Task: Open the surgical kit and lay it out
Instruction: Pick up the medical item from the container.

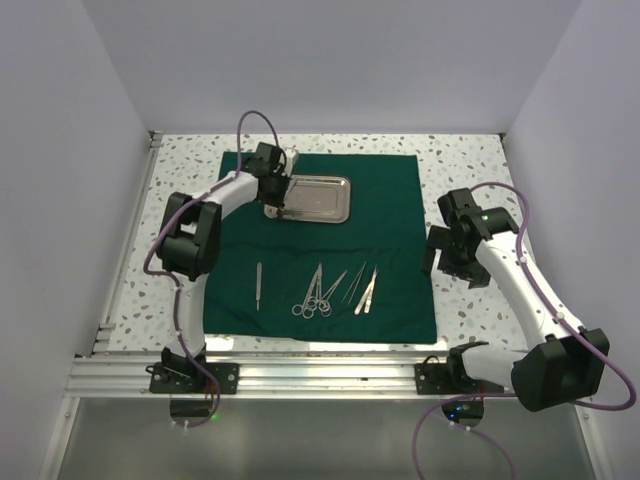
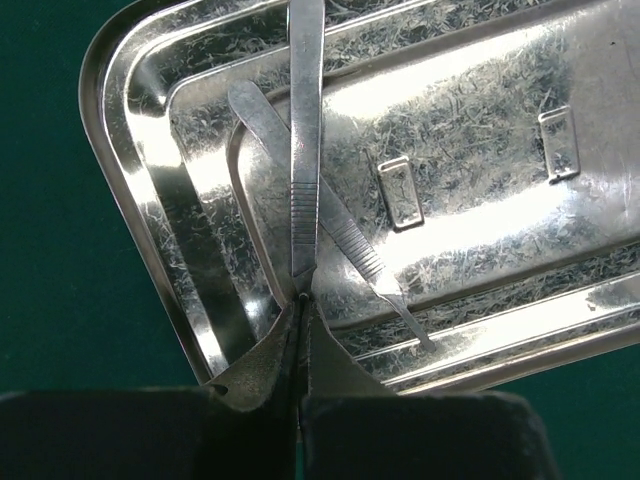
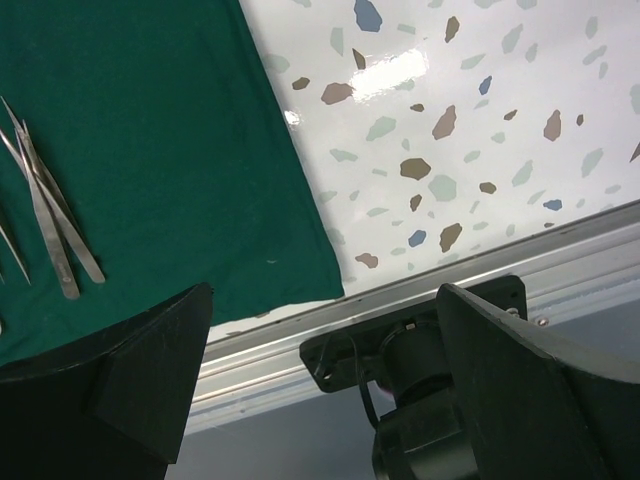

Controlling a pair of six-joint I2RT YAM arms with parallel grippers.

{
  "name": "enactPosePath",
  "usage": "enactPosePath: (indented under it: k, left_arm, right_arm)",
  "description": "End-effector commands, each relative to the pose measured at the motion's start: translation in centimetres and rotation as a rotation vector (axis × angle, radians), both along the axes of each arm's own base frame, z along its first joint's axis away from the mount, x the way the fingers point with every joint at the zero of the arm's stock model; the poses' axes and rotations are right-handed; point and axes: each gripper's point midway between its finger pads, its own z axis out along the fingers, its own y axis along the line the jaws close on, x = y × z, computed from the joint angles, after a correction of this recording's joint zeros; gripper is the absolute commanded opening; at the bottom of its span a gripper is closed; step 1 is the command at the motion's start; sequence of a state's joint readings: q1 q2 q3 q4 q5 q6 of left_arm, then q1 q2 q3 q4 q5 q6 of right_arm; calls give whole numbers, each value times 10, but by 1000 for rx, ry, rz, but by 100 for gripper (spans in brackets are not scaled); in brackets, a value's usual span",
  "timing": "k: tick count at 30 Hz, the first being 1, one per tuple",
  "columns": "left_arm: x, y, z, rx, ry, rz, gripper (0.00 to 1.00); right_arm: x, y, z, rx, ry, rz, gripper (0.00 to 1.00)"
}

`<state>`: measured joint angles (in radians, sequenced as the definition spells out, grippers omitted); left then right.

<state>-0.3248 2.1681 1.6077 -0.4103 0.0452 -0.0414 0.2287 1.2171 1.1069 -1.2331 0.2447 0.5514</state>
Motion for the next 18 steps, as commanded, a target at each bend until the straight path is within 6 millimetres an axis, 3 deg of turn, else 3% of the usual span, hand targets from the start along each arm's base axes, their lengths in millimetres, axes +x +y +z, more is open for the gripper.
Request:
enactPosePath:
  k: [1, 3, 10, 15, 18]
  left_arm:
    - [-48, -1, -32, 22, 173, -20, 0]
    - [-47, -5, -22, 4, 160, -25, 0]
    - [-36, -26, 44, -97, 54, -23, 0]
    - [-39, -28, 76, -130, 19, -14, 0]
    - [-47, -28, 85, -139, 24, -3, 0]
  right_arm:
    - [3, -1, 3, 0, -34, 22, 98]
    - [3, 0, 4, 8, -43, 25, 98]
    - [2, 4, 6, 32, -70, 35, 98]
    - [3, 6, 8, 50, -94, 37, 99]
    - [2, 7, 11, 58, -106, 41, 98]
